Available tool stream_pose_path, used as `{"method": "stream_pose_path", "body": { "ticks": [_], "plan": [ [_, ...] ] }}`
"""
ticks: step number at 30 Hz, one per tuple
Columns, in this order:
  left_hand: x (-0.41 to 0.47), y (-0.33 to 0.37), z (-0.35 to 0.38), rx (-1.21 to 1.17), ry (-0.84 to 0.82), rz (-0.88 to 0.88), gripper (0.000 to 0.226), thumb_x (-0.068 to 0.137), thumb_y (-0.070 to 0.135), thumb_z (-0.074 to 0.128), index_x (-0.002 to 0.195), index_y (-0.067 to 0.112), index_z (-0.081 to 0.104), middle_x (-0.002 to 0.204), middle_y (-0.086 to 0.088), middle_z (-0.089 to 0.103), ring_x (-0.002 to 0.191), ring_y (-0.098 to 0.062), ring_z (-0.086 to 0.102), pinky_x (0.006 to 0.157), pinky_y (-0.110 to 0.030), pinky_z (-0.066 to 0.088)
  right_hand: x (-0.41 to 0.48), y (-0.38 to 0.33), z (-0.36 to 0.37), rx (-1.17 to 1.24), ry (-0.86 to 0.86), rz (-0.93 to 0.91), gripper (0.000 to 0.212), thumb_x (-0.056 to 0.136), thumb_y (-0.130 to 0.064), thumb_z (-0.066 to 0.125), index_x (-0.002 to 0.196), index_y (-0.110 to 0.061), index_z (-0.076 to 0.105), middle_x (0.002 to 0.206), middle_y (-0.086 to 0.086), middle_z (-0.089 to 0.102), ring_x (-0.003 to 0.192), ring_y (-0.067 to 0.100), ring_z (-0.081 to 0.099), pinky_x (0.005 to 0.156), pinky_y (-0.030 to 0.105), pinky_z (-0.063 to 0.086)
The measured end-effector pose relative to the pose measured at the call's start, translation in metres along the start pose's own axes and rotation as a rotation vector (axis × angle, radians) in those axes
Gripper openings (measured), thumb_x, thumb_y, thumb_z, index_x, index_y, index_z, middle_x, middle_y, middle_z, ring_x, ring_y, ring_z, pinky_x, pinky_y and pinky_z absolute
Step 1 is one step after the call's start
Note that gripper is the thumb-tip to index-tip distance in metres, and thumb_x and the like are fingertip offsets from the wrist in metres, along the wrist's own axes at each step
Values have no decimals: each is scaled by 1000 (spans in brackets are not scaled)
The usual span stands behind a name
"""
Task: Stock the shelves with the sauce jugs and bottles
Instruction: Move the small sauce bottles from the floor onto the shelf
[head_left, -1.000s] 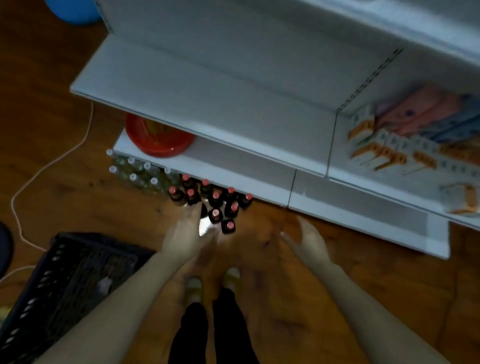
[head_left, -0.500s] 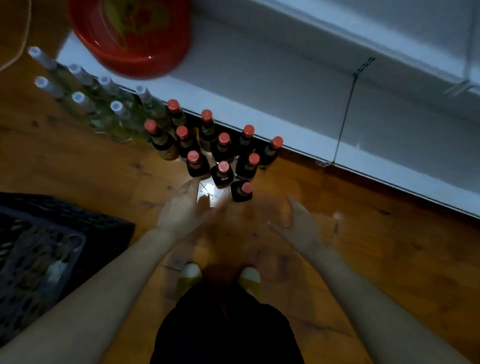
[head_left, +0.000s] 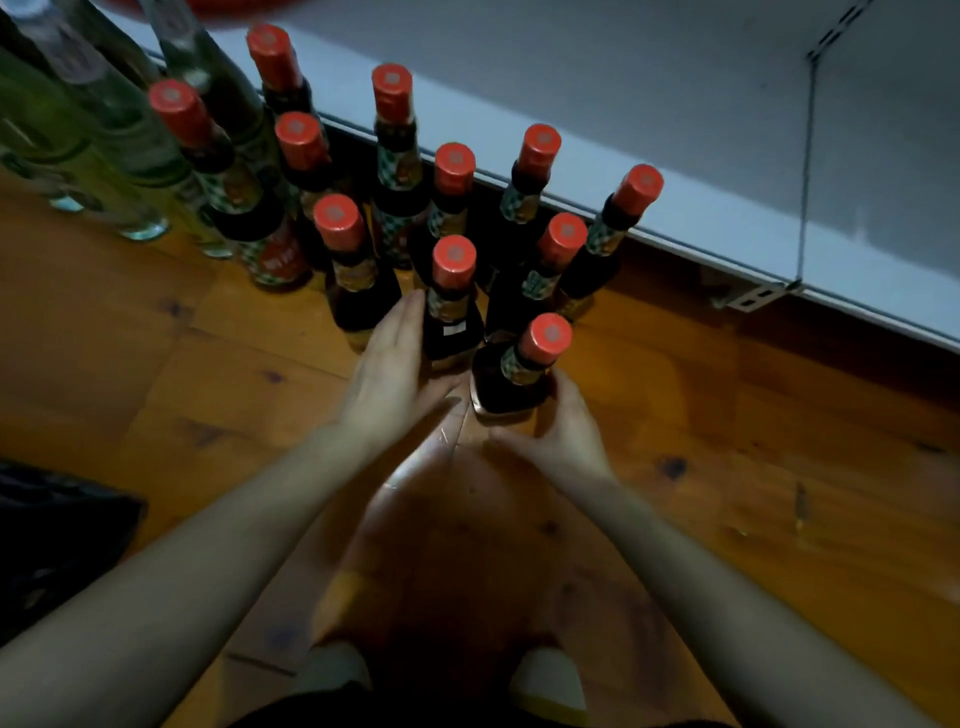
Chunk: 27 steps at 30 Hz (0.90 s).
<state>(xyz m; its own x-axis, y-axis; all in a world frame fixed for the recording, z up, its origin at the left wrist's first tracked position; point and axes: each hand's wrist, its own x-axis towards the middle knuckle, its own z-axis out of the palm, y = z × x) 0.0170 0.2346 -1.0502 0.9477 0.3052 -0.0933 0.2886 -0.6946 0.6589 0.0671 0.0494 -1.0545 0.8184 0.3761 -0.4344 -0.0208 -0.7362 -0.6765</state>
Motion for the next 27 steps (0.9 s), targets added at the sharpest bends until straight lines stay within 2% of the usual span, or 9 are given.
{"method": "stream_pose_path", "body": {
  "ticks": [3, 5, 8, 11, 15, 19, 23, 25, 27],
  "plan": [
    [8, -4, 11, 36, 35, 18, 97, 75, 21, 75, 146, 3, 12, 153, -15, 21, 142, -26, 19, 114, -28, 15, 8, 1, 13, 77, 60, -62, 98, 66, -23, 82, 144, -15, 23, 145, 1, 38, 125, 2, 32, 97, 11, 24],
    [11, -8, 15, 46, 70, 41, 95, 75, 17, 75, 146, 4, 13, 151, -14, 25, 141, -25, 21, 113, -28, 17, 11, 2, 17, 123, 91, -84, 98, 66, -21, 82, 144, -13, 23, 144, 2, 38, 124, 2, 32, 94, 7, 23],
    [15, -8, 15, 51, 121, 36, 87, 76, 14, 74, 144, 4, 22, 144, -14, 37, 135, -27, 30, 110, -30, 23, 11, 3, 19, 174, 100, -62, 94, 69, -20, 81, 143, -11, 23, 143, 4, 40, 130, 11, 36, 97, 10, 26],
    [17, -8, 18, 74, 163, 54, 81, 70, 16, 78, 137, 1, 36, 133, -18, 47, 125, -33, 39, 103, -33, 31, 9, 6, 17, 156, 109, -61, 88, 70, -20, 80, 140, -11, 28, 139, 4, 44, 121, 5, 39, 93, 7, 27],
    [16, -9, 25, 107, 194, 35, 77, 64, 20, 82, 128, -2, 45, 123, -23, 49, 116, -38, 44, 94, -36, 36, 6, 20, 11, 111, 138, -58, 89, 70, -23, 80, 140, -10, 28, 141, 6, 42, 130, 17, 39, 100, 16, 29],
    [16, -6, 26, 68, 191, 32, 76, 67, 18, 80, 130, -2, 42, 127, -23, 45, 120, -37, 40, 98, -33, 32, 4, 27, 10, 149, 152, -57, 90, 68, -22, 80, 141, -12, 27, 142, 6, 40, 131, 18, 38, 104, 22, 31],
    [15, -6, 27, -21, 168, 33, 79, 70, 16, 77, 135, -1, 36, 138, -21, 39, 131, -33, 34, 106, -32, 26, 7, 28, 19, 187, 198, -41, 103, 61, -30, 84, 143, -13, 24, 145, 5, 37, 135, 17, 33, 112, 32, 30],
    [15, -8, 29, -72, 149, 29, 81, 72, 16, 76, 138, 1, 32, 142, -19, 37, 134, -31, 32, 110, -36, 28, 8, 27, 24, 188, 247, -53, 100, 61, -28, 84, 141, -12, 26, 143, 5, 39, 133, 16, 35, 108, 26, 30],
    [15, -8, 31, -122, 131, 11, 82, 73, 14, 75, 140, 1, 29, 142, -18, 37, 135, -28, 32, 111, -30, 27, 8, 26, 26, 183, 284, -71, 93, 63, -25, 83, 138, -11, 30, 139, 6, 42, 129, 13, 38, 104, 20, 30]
  ]
}}
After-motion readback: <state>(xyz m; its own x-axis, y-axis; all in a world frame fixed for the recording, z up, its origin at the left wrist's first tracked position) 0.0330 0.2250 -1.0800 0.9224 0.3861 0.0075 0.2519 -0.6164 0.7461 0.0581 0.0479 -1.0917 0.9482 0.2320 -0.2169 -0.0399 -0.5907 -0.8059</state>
